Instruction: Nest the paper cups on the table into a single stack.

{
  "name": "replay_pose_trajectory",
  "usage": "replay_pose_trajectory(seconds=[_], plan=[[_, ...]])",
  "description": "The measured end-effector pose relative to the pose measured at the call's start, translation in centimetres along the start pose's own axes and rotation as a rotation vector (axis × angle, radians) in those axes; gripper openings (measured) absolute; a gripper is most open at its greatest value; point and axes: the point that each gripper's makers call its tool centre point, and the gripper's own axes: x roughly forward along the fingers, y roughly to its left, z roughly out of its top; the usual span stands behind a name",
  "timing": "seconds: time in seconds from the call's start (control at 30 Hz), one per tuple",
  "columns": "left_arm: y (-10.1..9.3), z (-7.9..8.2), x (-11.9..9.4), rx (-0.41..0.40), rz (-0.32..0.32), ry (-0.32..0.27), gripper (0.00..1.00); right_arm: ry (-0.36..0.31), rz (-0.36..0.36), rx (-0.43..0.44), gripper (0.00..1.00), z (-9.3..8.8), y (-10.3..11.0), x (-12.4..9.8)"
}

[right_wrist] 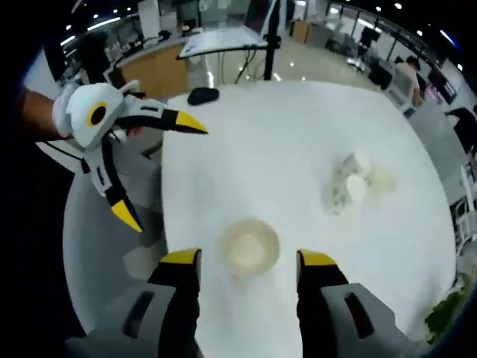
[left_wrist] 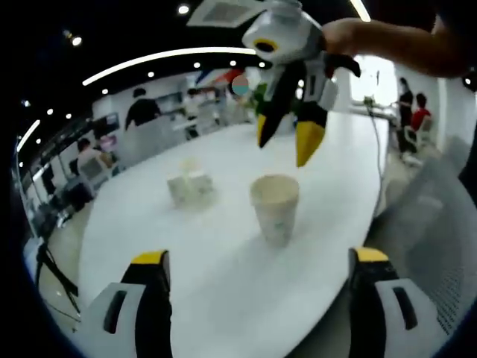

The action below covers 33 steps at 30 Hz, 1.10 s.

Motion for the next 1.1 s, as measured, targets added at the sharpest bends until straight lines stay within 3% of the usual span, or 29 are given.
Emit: replay_pose_trajectory(seconds=[0.1, 0.17, 0.2, 0.27, 0.33, 0.4, 0.47, 0.57, 0.67, 0.83, 0.93, 1.1], plan=[[0.3, 0.2, -0.1, -0.029, 0.006, -0.012, 0.98, -0.093, -0.027, 0.061, 0.55, -1.1, -0.3, -1.0], [0.3, 0.4, -0.1, -0.033, 0.005, -0.017, 0.98, -0.184, -0.039, 0.181, 0.59, -1.9, -0.7, -1.7], [0.3, 0.4, -0.1, -0.034, 0.004, -0.02, 0.98, -0.279, -0.064, 0.229, 0.62, -2.0, -1.4, -2.3], [0.4, 0.9, -0.1, -0.035, -0.007, -0.041, 0.98, -0.403, -0.119, 0.313, 0.68, -2.8, -2.4, -3.2], [0.6, 1.8, -0.2, -0.061, -0.016, -0.082, 0.98, -0.466, -0.141, 0.36, 0.71, -3.5, -2.6, -3.6], [1.3, 1.9, -0.3, -0.105, -0.012, -0.089, 0.98, -0.575, -0.183, 0.45, 0.72, -5.1, -3.1, -3.9], [1.5, 2.1, -0.5, -0.111, -0.013, -0.101, 0.98, -0.603, -0.227, 0.465, 0.76, -6.2, -3.0, -3.9], [1.5, 2.9, -0.6, -0.1, -0.025, -0.154, 0.98, -0.62, -0.318, 0.418, 0.81, -7.8, -2.9, -3.7], [1.5, 3.2, -0.6, -0.099, -0.047, -0.185, 0.98, -0.636, -0.365, 0.379, 0.85, -8.1, -2.3, -3.6], [2.2, 2.2, -0.4, -0.141, -0.055, -0.171, 0.98, -0.669, -0.424, 0.315, 0.94, -8.1, -1.1, -3.7], [2.4, 2.5, -0.8, -0.146, -0.053, -0.204, 0.98, -0.684, -0.477, 0.316, 0.98, -8.2, -0.7, -4.0], [2.7, 2.2, -0.9, -0.161, -0.039, -0.196, 0.98, -0.705, -0.522, 0.342, 0.99, -8.6, -0.6, -4.2]])
